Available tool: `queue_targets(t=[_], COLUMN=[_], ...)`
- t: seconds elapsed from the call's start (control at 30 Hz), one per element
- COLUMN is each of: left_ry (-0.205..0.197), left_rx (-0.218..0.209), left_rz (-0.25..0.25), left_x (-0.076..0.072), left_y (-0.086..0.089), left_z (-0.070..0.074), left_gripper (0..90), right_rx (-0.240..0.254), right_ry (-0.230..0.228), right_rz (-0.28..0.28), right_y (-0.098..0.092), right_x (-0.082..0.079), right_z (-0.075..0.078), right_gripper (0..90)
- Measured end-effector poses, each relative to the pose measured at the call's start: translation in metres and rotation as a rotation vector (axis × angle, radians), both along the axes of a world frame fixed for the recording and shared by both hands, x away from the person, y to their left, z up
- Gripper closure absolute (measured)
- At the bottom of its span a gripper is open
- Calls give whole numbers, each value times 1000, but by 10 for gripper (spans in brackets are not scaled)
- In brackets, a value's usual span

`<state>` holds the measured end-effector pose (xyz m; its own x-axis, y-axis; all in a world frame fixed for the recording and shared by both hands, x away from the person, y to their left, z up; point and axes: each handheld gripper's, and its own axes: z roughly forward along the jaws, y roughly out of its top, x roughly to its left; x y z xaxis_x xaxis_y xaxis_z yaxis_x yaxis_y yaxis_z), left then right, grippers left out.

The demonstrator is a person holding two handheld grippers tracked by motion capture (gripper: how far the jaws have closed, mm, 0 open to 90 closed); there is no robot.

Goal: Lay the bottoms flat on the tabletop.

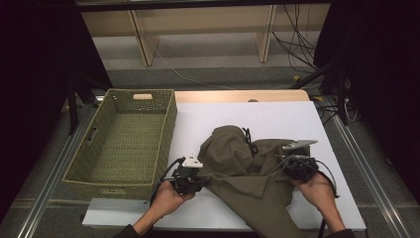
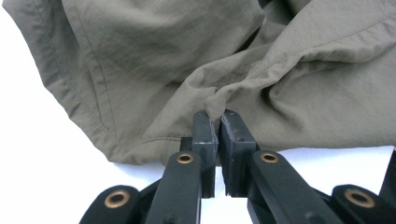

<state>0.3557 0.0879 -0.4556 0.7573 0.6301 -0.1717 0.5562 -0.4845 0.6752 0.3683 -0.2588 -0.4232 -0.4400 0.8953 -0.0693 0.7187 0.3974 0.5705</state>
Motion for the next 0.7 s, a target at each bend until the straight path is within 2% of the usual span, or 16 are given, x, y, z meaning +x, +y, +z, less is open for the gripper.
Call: queue_targets(t=[0.1, 0.13, 0.27, 0.3, 0.37, 0.43, 0.47, 0.53, 0.6, 0.7], left_ry=[0, 2, 5, 7, 10, 6, 1, -18, -36, -50], left_rx=[11, 10, 15, 18, 15, -13, -22, -35, -58, -100], left_rz=[-2, 4, 1, 0, 0, 2, 0, 6, 15, 36], left_x=[0, 0, 1, 1, 1, 1, 0, 0, 0, 3], left_y=[1, 0, 0, 0, 0, 0, 0, 0, 1, 5], left_z=[-1, -1, -1, -2, 1, 4, 7, 13, 20, 29], left_gripper=[843, 843, 842, 842, 835, 809, 799, 775, 728, 663], right_rx=[-13, -24, -88, -79, -49, 3, 55, 121, 159, 213], right_ry=[18, 28, 77, 99, 100, 71, 54, -31, -85, -117], right_rz=[-94, -134, -230, -244, -262, -244, -253, -222, -214, -184], right_y=[-28, -39, -65, -71, -80, -83, -84, -83, -80, -73], right_x=[-4, -6, -13, -15, -20, -21, -21, -19, -15, -2], right_z=[-4, -7, -18, -19, -19, -14, -8, 9, 23, 40], right_gripper=[892, 892, 890, 888, 838, 695, 646, 556, 521, 486])
